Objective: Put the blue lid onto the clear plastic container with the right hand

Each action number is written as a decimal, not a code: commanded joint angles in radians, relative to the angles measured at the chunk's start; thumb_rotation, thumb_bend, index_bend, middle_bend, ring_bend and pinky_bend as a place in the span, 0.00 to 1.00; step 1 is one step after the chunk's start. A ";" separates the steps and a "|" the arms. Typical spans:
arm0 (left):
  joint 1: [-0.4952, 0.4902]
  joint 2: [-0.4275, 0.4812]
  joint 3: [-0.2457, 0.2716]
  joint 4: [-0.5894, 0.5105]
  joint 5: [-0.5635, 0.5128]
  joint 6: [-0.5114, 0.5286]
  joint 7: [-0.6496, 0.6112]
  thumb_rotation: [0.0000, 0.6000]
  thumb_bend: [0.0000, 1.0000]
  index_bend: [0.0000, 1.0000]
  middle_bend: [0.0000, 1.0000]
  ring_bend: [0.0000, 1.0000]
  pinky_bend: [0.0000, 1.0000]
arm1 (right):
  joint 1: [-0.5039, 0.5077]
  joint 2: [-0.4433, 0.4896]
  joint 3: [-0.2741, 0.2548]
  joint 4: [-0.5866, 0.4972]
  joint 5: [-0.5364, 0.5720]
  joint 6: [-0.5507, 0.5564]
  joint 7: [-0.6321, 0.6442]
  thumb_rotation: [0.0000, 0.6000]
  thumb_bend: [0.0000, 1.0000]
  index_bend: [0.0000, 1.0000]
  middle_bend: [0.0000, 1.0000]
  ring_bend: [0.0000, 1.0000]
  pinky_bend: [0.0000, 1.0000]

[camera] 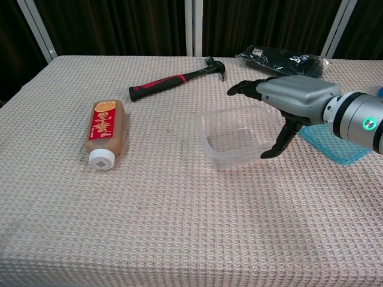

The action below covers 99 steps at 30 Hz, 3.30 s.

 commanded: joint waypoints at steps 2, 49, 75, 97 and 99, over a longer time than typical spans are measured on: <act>0.000 -0.001 -0.001 0.002 -0.001 -0.001 -0.001 1.00 0.00 0.08 0.07 0.00 0.00 | -0.025 0.060 -0.029 -0.027 -0.013 0.000 0.027 1.00 0.00 0.00 0.00 0.00 0.00; 0.022 0.010 0.008 -0.051 0.002 0.016 0.037 1.00 0.00 0.08 0.07 0.00 0.00 | 0.005 0.138 -0.060 0.296 -0.189 -0.239 0.310 1.00 0.00 0.00 0.04 0.00 0.00; 0.018 0.040 0.013 -0.125 0.006 0.007 0.095 1.00 0.00 0.08 0.07 0.00 0.00 | -0.028 0.103 -0.082 0.483 -0.309 -0.256 0.695 1.00 0.01 0.00 0.16 0.00 0.00; 0.023 0.036 0.017 -0.115 0.025 0.019 0.082 1.00 0.00 0.08 0.07 0.00 0.00 | -0.049 0.405 -0.025 -0.033 -0.322 -0.092 0.484 1.00 0.08 0.00 0.37 0.00 0.00; 0.024 0.035 0.017 -0.111 0.026 0.020 0.077 1.00 0.00 0.08 0.07 0.00 0.00 | -0.034 0.420 -0.016 -0.112 -0.284 -0.110 0.412 1.00 0.08 0.00 0.37 0.00 0.00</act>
